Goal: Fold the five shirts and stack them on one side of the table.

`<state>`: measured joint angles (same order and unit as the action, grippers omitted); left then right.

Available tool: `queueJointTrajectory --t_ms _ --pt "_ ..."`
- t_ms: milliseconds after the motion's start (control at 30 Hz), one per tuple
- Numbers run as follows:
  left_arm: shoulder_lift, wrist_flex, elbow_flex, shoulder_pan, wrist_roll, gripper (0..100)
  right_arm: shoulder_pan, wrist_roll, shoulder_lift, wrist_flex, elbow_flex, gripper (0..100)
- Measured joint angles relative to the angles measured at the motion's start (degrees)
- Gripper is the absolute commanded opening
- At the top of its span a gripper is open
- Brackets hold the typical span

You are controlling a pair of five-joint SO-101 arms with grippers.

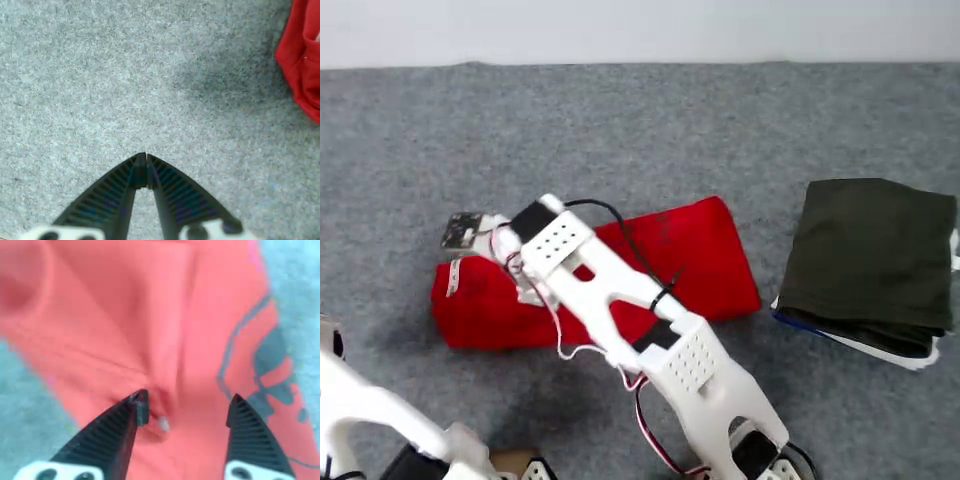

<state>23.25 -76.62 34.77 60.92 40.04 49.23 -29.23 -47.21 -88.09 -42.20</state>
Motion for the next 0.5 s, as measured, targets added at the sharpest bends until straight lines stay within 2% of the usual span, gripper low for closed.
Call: queueJointTrajectory --t_ms 133,333,500 --pt "0.00 0.00 0.00 0.00 0.00 1 -1.67 0.00 -0.53 -0.18 -3.52 26.3" --pt "0.00 0.00 0.00 0.00 0.00 1 -1.49 0.26 -0.53 -9.85 -16.00 25.2" --pt "0.00 0.00 0.00 0.00 0.00 1 3.43 2.55 -0.53 -12.40 -20.84 3.5"
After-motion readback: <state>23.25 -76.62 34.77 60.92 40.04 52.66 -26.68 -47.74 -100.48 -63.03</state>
